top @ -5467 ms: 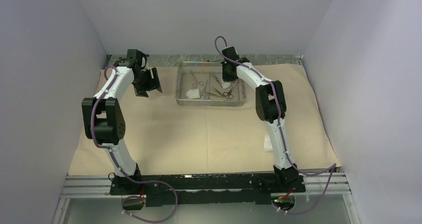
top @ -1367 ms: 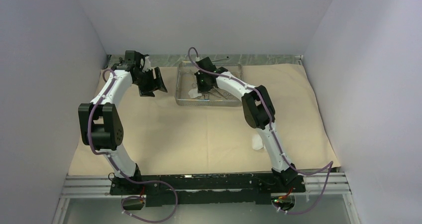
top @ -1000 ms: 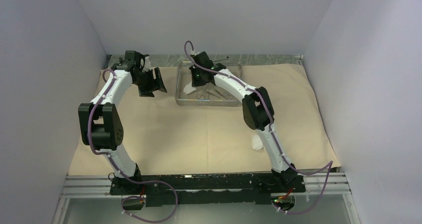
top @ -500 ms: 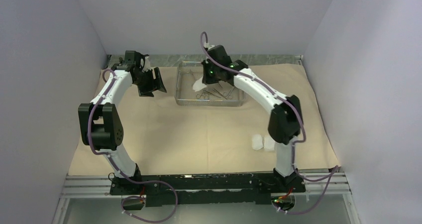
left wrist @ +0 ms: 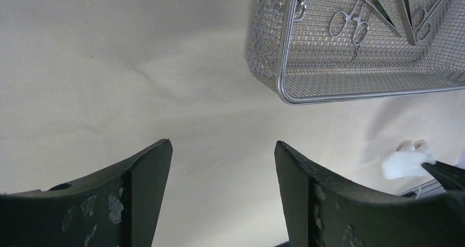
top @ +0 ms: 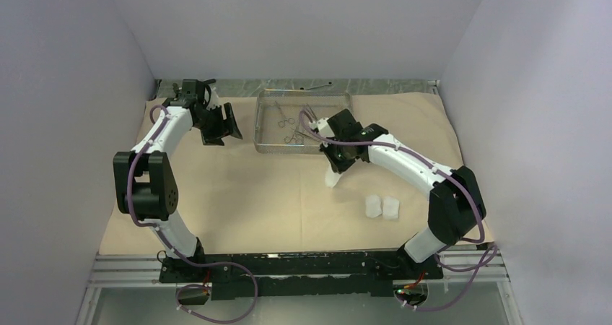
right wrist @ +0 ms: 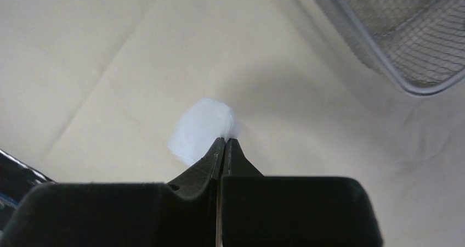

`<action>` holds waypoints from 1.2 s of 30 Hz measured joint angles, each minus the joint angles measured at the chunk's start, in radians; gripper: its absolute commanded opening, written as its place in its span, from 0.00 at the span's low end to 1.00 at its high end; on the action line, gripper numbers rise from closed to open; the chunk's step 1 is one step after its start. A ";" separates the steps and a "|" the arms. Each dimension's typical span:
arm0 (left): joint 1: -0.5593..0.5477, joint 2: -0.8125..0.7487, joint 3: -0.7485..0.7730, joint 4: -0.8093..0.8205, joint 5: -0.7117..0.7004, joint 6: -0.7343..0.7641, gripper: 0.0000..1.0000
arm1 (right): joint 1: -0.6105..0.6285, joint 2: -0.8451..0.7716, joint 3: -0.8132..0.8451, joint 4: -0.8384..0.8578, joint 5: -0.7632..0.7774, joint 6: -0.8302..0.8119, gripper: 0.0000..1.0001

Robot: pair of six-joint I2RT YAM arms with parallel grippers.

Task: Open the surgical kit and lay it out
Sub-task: Place the medical item in the surgical kit.

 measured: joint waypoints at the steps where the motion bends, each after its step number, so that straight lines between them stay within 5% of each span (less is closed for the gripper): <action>1: 0.000 -0.001 0.000 0.000 0.000 0.001 0.75 | 0.000 -0.001 -0.012 -0.001 -0.009 -0.025 0.00; 14: 0.000 -0.019 0.000 0.000 -0.011 0.001 0.75 | 0.000 -0.159 -0.187 -0.195 -0.121 -0.378 0.00; 22: 0.000 -0.019 -0.001 0.000 -0.012 0.002 0.75 | 0.000 -0.177 -0.241 -0.257 -0.177 -0.460 0.00; 36: 0.000 -0.019 -0.005 0.000 -0.019 0.003 0.75 | 0.002 -0.076 -0.279 -0.138 -0.055 -0.511 0.02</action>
